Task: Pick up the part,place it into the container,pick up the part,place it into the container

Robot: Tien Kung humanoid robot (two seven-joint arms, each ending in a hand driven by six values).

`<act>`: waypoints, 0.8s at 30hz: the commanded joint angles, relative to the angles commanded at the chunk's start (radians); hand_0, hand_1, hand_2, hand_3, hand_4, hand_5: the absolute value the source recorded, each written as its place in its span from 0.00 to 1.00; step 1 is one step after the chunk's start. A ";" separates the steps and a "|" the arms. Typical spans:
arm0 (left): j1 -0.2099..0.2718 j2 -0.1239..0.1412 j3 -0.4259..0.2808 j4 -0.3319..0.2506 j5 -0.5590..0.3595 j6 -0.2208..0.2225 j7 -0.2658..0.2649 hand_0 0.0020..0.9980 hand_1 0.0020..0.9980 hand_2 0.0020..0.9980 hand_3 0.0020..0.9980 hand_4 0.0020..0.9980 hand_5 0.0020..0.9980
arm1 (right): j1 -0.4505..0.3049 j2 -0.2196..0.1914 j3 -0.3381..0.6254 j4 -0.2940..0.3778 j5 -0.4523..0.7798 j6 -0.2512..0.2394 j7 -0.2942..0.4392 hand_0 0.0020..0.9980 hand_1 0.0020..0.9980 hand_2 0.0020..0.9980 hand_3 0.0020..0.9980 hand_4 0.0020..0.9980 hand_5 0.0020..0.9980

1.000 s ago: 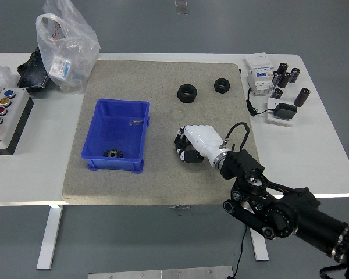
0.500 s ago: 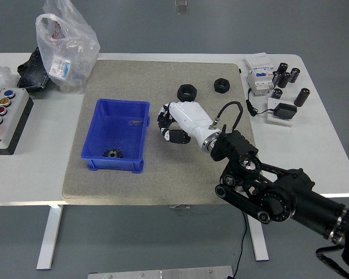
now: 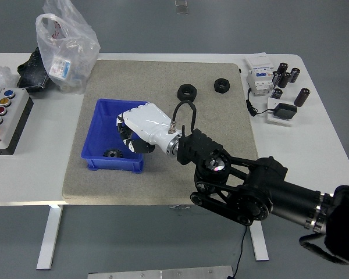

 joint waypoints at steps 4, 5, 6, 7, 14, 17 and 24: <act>0.000 0.000 0.003 0.000 -0.003 0.000 0.000 0.67 0.66 0.67 0.81 0.65 0.19 | 0.000 0.000 -0.016 0.000 0.004 0.003 -0.002 0.41 0.79 0.87 0.84 0.53 0.20; 0.000 0.001 0.004 0.000 -0.004 0.000 0.000 0.67 0.66 0.67 0.81 0.65 0.19 | 0.000 0.000 -0.021 0.000 0.007 0.005 -0.002 0.41 0.79 0.87 0.84 0.53 0.20; 0.000 0.001 0.005 0.000 -0.005 0.000 0.000 0.67 0.66 0.67 0.81 0.65 0.19 | 0.000 0.000 -0.025 0.000 0.010 0.007 -0.003 0.41 0.79 0.87 0.84 0.53 0.20; 0.000 0.001 0.005 0.000 -0.005 0.000 0.000 0.67 0.66 0.67 0.81 0.65 0.19 | -0.001 0.000 -0.027 0.000 0.013 0.008 -0.003 0.41 0.79 0.87 0.84 0.53 0.20; -0.004 0.001 0.005 0.000 -0.002 0.000 -0.002 0.67 0.66 0.67 0.81 0.65 0.19 | -0.016 -0.001 0.056 0.018 -0.014 0.015 -0.007 0.41 0.80 0.88 0.87 0.56 0.21; -0.005 -0.002 -0.002 0.000 0.005 -0.001 -0.003 0.67 0.66 0.66 0.81 0.65 0.19 | -0.043 -0.031 0.142 0.042 -0.016 0.011 -0.009 0.41 0.80 0.87 0.85 0.58 0.23; 0.004 -0.011 -0.021 0.000 0.022 -0.001 -0.002 0.67 0.66 0.66 0.81 0.65 0.19 | -0.167 -0.093 0.384 0.075 0.102 -0.032 0.043 0.40 0.78 0.83 0.80 0.59 0.24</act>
